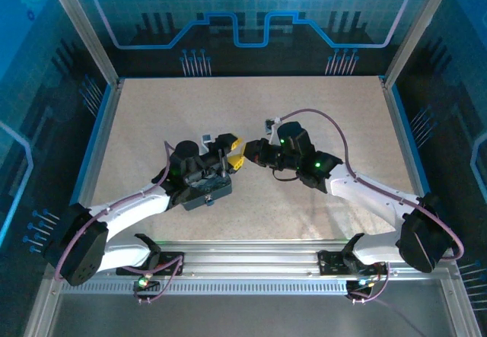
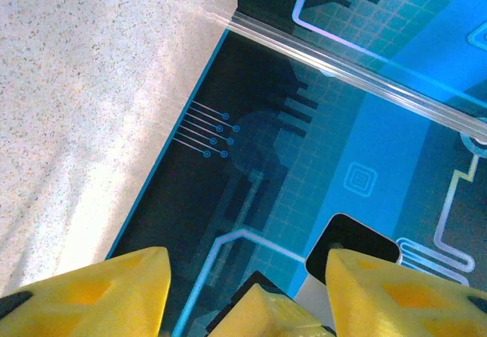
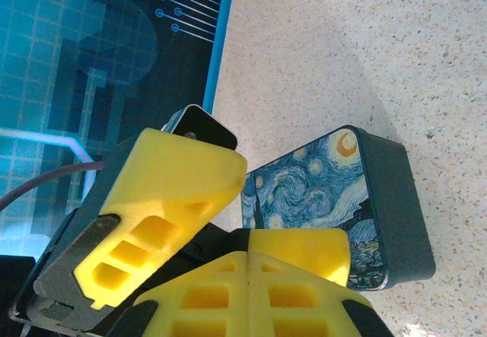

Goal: Unlock a padlock with a key

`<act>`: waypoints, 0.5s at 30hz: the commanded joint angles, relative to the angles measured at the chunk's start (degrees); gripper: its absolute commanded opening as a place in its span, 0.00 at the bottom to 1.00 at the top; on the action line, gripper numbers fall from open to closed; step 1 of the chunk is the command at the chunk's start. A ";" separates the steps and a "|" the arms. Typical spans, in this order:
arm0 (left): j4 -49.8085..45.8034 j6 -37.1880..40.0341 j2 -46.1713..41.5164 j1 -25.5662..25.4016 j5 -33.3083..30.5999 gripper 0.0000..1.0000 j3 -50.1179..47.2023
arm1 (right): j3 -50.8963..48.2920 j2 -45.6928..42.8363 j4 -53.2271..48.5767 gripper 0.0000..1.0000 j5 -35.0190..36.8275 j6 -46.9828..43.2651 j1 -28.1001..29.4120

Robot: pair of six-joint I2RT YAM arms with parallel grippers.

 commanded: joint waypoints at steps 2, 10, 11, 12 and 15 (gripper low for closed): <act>-0.46 0.52 -1.76 -0.36 -1.26 0.49 -0.85 | 0.72 -0.37 -0.47 0.00 0.73 -0.87 0.47; -1.51 0.54 -2.22 -0.31 -1.53 0.32 -1.06 | 0.73 -0.50 -0.47 0.00 0.88 -0.78 0.41; -1.62 0.57 -2.26 -0.36 -1.56 0.31 -1.07 | 0.76 -0.53 -0.39 0.00 0.90 -0.76 0.43; -1.70 0.56 -2.27 -0.36 -1.55 0.30 -1.07 | 0.80 -0.55 -0.46 0.00 0.83 -0.76 0.48; -1.80 0.64 -2.27 -0.34 -1.57 0.25 -1.07 | 0.88 -0.74 -0.47 0.00 0.99 -0.67 0.37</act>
